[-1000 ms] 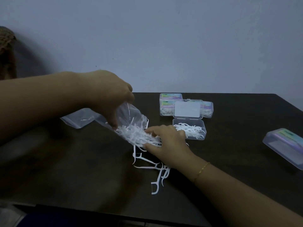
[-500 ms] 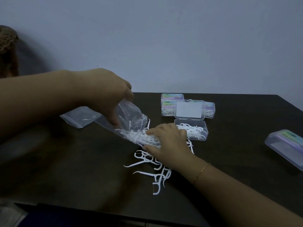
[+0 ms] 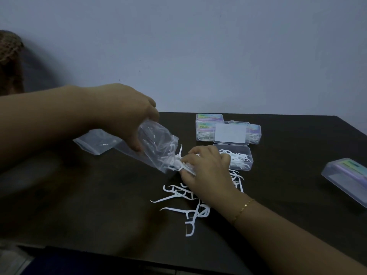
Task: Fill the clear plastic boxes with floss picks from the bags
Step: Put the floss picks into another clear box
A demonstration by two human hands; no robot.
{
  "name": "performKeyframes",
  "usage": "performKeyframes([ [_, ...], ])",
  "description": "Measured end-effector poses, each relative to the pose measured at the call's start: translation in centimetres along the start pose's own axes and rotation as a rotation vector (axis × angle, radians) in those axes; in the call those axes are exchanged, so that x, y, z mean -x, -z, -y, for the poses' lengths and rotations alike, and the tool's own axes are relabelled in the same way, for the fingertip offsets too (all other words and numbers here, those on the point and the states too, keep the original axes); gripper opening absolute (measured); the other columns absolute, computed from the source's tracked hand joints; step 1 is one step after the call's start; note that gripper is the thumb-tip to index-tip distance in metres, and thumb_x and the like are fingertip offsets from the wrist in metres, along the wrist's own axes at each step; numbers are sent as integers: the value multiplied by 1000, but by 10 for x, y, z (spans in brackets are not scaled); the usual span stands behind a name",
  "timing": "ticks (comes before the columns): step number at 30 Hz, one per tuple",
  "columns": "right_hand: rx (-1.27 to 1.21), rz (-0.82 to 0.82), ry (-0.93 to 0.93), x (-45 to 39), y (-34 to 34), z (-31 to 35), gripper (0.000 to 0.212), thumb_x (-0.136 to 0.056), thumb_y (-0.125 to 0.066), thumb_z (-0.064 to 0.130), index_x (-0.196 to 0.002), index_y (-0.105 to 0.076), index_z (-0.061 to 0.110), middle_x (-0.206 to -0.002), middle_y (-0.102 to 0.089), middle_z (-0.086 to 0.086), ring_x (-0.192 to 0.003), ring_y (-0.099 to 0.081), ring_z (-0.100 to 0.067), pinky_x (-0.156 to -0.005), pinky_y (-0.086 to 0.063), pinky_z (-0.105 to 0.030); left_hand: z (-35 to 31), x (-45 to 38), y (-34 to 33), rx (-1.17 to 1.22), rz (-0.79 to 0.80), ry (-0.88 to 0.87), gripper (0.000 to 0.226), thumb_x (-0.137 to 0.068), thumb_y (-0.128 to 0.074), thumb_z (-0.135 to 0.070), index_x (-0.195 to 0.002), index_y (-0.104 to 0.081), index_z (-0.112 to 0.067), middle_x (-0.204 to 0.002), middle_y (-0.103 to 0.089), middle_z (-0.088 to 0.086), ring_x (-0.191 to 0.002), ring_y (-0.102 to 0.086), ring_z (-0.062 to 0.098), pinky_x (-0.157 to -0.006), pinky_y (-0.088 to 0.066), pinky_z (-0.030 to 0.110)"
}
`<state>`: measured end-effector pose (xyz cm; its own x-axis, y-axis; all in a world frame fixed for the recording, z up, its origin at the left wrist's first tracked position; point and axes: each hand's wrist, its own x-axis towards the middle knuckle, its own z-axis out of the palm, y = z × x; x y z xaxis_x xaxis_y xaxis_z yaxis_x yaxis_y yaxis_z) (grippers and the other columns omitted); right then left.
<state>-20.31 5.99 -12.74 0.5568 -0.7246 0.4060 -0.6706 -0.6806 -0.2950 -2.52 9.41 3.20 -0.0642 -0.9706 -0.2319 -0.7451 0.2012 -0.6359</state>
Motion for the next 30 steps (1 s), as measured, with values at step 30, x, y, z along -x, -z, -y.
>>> performKeyframes([
  [30, -148, 163, -213, -31, 7, 28, 55, -89, -33, 67, -101, -72, 30, -120, -59, 5, -121, -39, -21, -99, -23, -49, 13, 25, -120, 763, 0, 195, 133, -34, -53, -95, -148, -8, -45, -158, -12, -8, -144, -15, 24, -115, -16, 46],
])
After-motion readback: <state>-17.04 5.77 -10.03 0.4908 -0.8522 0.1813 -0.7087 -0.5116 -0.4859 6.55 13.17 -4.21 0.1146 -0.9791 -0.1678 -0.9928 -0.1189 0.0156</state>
